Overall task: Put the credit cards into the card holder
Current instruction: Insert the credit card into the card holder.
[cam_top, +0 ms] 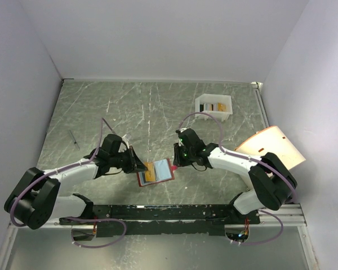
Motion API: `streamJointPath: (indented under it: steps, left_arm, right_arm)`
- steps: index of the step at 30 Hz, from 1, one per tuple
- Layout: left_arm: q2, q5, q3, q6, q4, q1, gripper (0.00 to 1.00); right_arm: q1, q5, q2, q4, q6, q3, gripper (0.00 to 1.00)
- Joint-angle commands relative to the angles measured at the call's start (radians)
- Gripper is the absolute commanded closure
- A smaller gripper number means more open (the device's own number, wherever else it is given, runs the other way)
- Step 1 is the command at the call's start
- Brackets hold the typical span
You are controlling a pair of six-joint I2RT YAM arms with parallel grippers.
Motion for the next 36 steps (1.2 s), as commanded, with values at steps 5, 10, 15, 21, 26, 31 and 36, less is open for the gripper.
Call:
streamJointPath:
  steps: [5, 10, 15, 21, 26, 31, 36]
  left_arm:
    - [0.063, 0.061, -0.032, 0.023, 0.127, 0.011, 0.93]
    - [0.090, 0.065, -0.041, 0.013, 0.171, 0.011, 0.93]
    - [0.133, 0.084, -0.054, -0.007, 0.229, 0.011, 0.93]
    - [0.178, 0.096, -0.065, -0.032, 0.290, 0.012, 0.93]
    - [0.209, 0.090, -0.070, -0.039, 0.320, 0.012, 0.93]
    - [0.230, 0.073, -0.063, -0.035, 0.322, 0.014, 0.93]
    - [0.244, 0.066, -0.064, -0.042, 0.337, 0.016, 0.93]
  right_arm:
    - [0.008, 0.022, -0.001, 0.028, 0.008, -0.031, 0.84]
    - [0.009, 0.004, 0.001, 0.047, 0.015, -0.046, 0.86]
    - [0.010, -0.004, 0.003, 0.061, 0.018, -0.057, 0.86]
    - [0.013, -0.003, -0.001, 0.068, 0.023, -0.068, 0.87]
    - [0.014, -0.004, -0.001, 0.073, 0.028, -0.076, 0.88]
    - [0.016, -0.001, -0.006, 0.074, 0.029, -0.079, 0.89]
    - [0.018, -0.005, -0.008, 0.074, 0.033, -0.080, 0.90]
